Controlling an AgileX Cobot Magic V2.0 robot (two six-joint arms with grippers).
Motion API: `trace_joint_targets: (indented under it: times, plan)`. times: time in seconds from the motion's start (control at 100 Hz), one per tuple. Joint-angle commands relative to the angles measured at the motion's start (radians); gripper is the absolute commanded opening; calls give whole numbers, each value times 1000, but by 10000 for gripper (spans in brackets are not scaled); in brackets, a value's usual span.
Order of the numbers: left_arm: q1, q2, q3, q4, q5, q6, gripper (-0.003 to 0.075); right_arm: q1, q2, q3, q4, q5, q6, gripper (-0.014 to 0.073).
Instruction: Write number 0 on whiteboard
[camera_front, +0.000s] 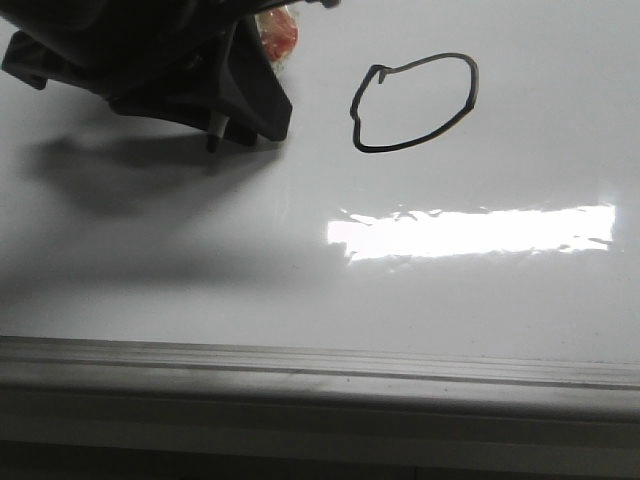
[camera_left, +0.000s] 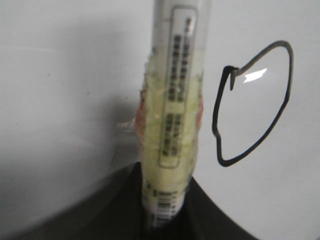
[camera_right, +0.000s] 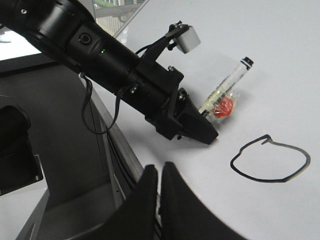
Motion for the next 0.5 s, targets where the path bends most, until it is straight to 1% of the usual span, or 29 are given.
trace_joint_targets:
  times: [0.0, 0.12, 0.49]
  plan:
    - [35, 1, -24, 8, -5, -14, -20, -6, 3, -23, 26, -68, 4, -40]
    - [64, 1, -24, -29, -5, -14, -20, -6, 3, -23, 26, -65, 4, -40]
    - [64, 1, -24, -64, -25, -14, -19, -6, 3, -23, 26, -65, 4, -40]
